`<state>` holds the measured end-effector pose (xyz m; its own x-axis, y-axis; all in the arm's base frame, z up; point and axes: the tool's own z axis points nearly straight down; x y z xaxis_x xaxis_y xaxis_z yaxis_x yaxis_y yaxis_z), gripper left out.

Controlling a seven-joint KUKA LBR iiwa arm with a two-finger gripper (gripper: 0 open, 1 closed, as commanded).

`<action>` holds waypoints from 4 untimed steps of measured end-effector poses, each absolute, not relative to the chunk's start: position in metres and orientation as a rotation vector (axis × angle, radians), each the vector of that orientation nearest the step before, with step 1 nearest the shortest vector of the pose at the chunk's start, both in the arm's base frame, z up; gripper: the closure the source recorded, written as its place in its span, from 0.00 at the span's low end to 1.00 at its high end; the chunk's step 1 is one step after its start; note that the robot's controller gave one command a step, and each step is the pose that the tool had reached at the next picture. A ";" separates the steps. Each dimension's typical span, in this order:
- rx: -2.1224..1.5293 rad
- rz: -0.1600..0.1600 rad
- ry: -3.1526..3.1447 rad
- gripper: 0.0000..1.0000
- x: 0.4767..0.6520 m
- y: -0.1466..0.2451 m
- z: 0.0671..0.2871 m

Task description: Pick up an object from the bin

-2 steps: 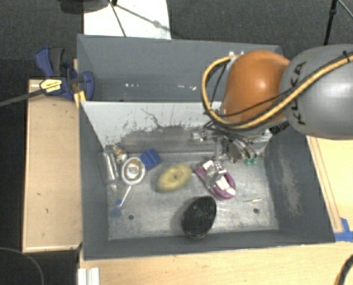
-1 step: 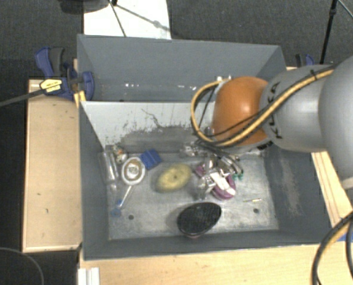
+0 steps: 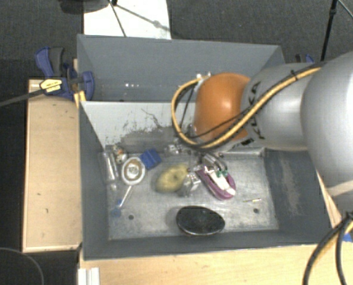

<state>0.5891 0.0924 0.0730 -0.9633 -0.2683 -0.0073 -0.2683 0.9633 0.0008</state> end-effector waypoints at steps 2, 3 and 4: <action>-0.226 -0.001 3.132 0.00 0.548 0.117 0.070; -0.229 0.002 3.133 1.00 0.547 0.119 0.073; -0.231 0.002 3.123 1.00 0.537 0.105 0.202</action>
Offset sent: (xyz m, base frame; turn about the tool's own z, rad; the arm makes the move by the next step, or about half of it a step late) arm -0.0614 0.0527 0.1009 0.1005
